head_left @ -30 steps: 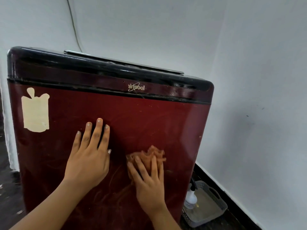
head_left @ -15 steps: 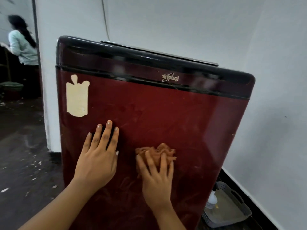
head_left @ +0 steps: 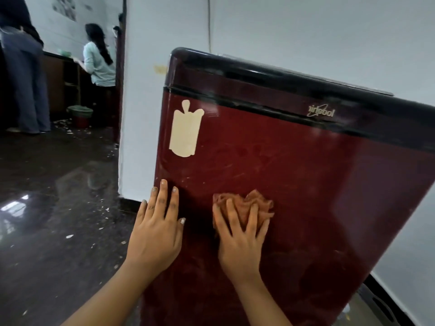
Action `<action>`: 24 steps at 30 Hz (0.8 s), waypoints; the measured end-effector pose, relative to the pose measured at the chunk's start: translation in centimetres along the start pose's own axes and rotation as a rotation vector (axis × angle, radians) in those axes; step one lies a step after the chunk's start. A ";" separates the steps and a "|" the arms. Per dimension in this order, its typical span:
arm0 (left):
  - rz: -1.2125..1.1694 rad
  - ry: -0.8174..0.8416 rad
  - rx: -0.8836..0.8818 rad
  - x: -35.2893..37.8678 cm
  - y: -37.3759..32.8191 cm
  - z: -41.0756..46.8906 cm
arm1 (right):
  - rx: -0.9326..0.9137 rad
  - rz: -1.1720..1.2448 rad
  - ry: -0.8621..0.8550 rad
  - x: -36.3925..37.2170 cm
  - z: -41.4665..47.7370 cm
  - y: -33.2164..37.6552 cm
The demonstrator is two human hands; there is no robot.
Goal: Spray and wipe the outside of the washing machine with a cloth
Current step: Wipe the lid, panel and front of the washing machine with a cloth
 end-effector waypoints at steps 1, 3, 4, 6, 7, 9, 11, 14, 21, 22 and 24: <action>-0.015 -0.001 -0.015 0.1 0.4 -0.1 | -0.001 0.017 -0.011 -0.1 1.6 0.8; -0.051 -0.007 -0.022 0.1 0.4 -0.1 | -0.183 0.061 0.012 -0.1 3.5 3.4; -0.070 -0.010 -0.024 0.2 0.3 -0.2 | -0.332 0.072 0.048 0.4 3.4 5.0; -0.087 -0.013 -0.010 0.1 0.3 -0.4 | -0.557 0.036 0.116 1.4 1.7 6.8; -0.081 -0.015 0.000 0.1 0.4 -0.6 | -0.580 0.027 0.134 1.8 0.8 6.8; -0.079 -0.016 -0.001 0.2 1.1 -1.0 | -0.506 0.064 0.104 1.8 0.2 6.3; -0.098 -0.023 -0.031 0.2 1.9 -1.2 | -0.389 0.068 0.066 1.3 1.4 6.3; -0.120 -0.040 -0.062 0.4 2.5 -1.2 | -0.316 0.068 0.068 1.2 4.4 8.2; -0.086 -0.023 -0.028 0.8 2.8 -2.2 | -0.660 -0.088 0.289 4.7 -1.9 10.6; -0.079 -0.011 -0.026 1.1 3.0 -2.4 | -0.696 -0.094 0.289 4.9 -3.1 9.5; -0.083 0.007 -0.044 1.8 3.3 -2.8 | -0.706 -0.101 0.250 4.9 -4.0 7.5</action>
Point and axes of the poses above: each hand's wrist, its own z-axis towards the middle knuckle, its own x-axis out of the palm, y = z × x, the point moved 3 cm from there along z, towards the middle knuckle, and after that the axes turned 3 degrees about -x, right-handed, at the moved point
